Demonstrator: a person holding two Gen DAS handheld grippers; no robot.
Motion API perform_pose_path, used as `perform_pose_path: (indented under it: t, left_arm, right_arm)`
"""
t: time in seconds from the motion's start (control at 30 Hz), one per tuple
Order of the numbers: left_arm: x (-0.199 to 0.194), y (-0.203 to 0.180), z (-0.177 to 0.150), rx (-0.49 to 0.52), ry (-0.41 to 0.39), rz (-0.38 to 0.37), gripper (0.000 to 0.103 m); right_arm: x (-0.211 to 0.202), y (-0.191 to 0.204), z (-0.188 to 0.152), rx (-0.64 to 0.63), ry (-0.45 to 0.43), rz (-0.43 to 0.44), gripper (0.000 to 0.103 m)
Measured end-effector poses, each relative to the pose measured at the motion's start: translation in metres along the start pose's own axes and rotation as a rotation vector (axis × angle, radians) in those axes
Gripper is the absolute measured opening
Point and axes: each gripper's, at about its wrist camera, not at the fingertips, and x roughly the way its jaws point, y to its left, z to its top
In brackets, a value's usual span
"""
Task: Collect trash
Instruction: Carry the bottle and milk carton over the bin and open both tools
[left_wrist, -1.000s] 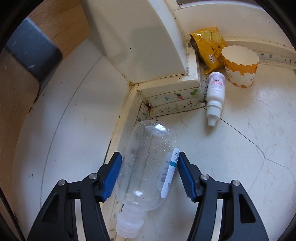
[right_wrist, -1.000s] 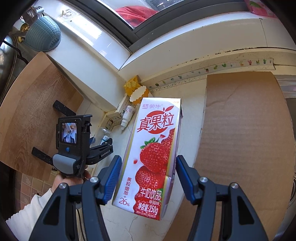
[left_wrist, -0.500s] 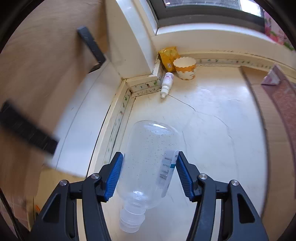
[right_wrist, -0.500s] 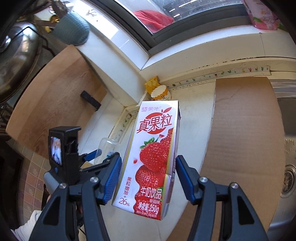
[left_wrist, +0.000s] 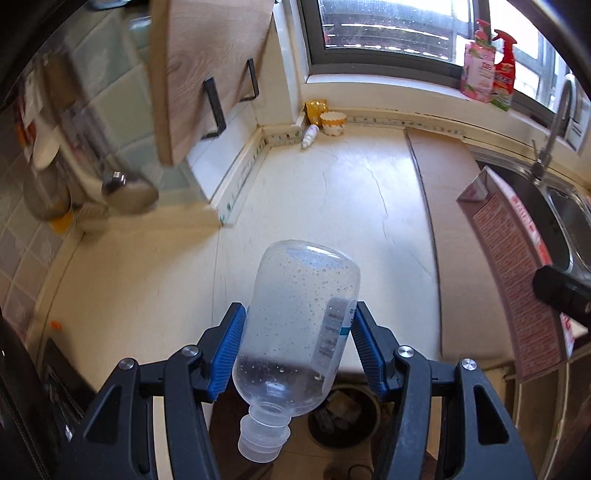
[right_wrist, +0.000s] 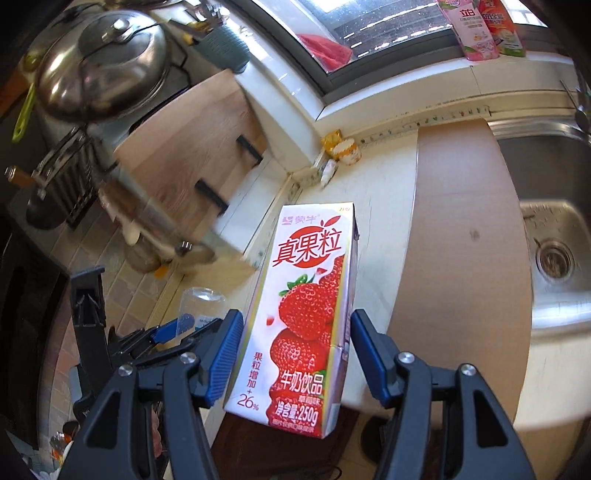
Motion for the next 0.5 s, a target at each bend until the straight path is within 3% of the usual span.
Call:
perform_pose_path:
  t: [0.23, 0.37, 0.5]
  left_arm:
    - [-0.017, -0.004, -0.108, -0.022, 0.091, -0.113, 0.057]
    - [0.003, -0.008, -0.159, -0.051, 0.171, -0.165, 0.057]
    - [0.04, -0.01, -0.199, -0.098, 0.248, -0.213, 0.057]
  right_arm:
    - [-0.005, 0.017, -0.1, -0.038, 0.159, -0.035, 0.06]
    - [0.006, 0.009, -0.14, -0.048, 0.264, -0.07, 0.06]
    - [0.042, -0.028, -0.173, -0.017, 0.379, -0.125, 0.06]
